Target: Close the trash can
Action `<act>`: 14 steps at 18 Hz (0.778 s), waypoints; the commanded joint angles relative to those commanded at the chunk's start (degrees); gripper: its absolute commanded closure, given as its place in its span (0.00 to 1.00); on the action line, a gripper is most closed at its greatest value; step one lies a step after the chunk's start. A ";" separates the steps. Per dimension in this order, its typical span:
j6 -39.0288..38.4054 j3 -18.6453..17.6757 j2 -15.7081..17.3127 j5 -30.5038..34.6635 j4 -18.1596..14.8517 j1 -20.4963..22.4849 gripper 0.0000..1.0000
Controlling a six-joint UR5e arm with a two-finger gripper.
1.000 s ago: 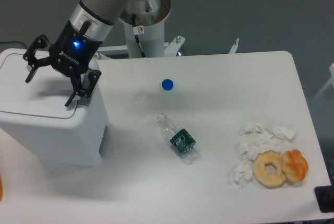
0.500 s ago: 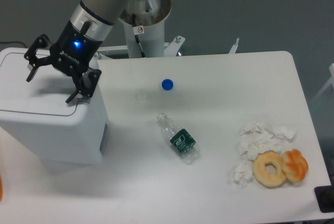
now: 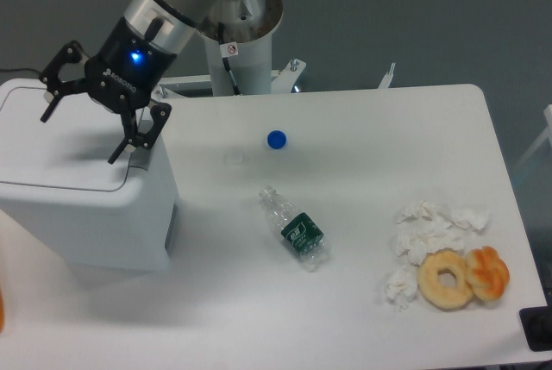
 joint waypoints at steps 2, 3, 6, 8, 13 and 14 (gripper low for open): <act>0.53 1.58 0.00 0.44 -0.17 3.77 0.00; 0.70 2.02 0.00 0.44 -0.18 5.18 0.00; 3.06 3.69 -0.27 2.97 -0.18 9.05 0.00; 7.89 4.05 -0.44 7.19 -0.26 9.94 0.00; 20.98 4.57 -1.14 17.73 -0.44 10.03 0.00; 24.31 4.40 -1.06 20.19 -0.61 9.94 0.00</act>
